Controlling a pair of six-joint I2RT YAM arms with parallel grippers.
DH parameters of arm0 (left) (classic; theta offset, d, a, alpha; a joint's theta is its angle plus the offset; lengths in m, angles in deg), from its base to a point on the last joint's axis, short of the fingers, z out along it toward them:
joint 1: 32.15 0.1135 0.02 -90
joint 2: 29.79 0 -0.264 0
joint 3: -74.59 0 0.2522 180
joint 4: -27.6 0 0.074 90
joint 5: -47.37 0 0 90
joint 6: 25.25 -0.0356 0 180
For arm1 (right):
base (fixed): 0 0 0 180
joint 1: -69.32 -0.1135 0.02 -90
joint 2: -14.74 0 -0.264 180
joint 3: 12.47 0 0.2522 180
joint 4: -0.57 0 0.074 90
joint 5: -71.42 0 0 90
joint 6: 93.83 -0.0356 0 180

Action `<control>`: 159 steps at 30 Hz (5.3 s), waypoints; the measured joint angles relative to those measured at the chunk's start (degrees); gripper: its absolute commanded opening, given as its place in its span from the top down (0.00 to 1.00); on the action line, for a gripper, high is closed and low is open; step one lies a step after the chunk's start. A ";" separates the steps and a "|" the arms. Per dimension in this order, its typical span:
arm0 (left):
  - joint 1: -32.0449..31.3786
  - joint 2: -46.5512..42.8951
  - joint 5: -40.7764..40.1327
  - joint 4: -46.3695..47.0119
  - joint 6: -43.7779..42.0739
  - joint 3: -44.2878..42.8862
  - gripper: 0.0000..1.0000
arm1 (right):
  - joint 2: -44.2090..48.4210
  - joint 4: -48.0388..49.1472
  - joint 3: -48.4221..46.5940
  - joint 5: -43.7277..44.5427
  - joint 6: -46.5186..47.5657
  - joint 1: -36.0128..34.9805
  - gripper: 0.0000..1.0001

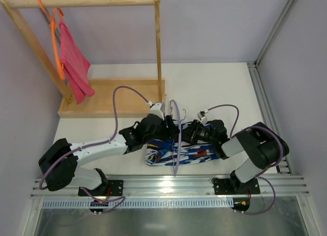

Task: Place the trousers on the hanger
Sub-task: Place trousers on hanger

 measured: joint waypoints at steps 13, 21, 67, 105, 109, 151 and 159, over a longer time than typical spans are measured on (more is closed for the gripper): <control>-1.33 -2.80 -0.44 1.86 -1.07 3.54 0.36 | 8.02 -14.51 -3.45 5.64 4.70 -3.72 0.67; -1.33 -2.71 -1.33 2.12 -0.90 3.65 0.37 | 9.57 -20.35 -4.42 8.83 6.36 -5.46 0.68; -1.38 -2.21 -6.60 2.54 1.01 5.55 0.51 | 13.33 -33.99 -9.11 22.91 7.67 -13.92 0.72; -1.40 1.33 -10.73 -14.99 5.03 -2.54 1.00 | 6.12 -27.82 -9.68 26.14 7.93 -15.67 0.58; -1.40 1.36 -11.34 -16.41 5.11 -2.62 1.00 | 5.53 -26.32 -9.94 25.86 7.63 -16.26 0.89; -2.16 6.91 -13.07 -32.76 -2.49 -13.49 1.00 | 23.26 -60.59 -21.49 12.55 26.80 1.62 0.96; -2.49 8.74 -15.30 -43.10 -2.01 -12.90 1.00 | 26.93 -59.65 -17.64 9.60 27.67 12.52 0.96</control>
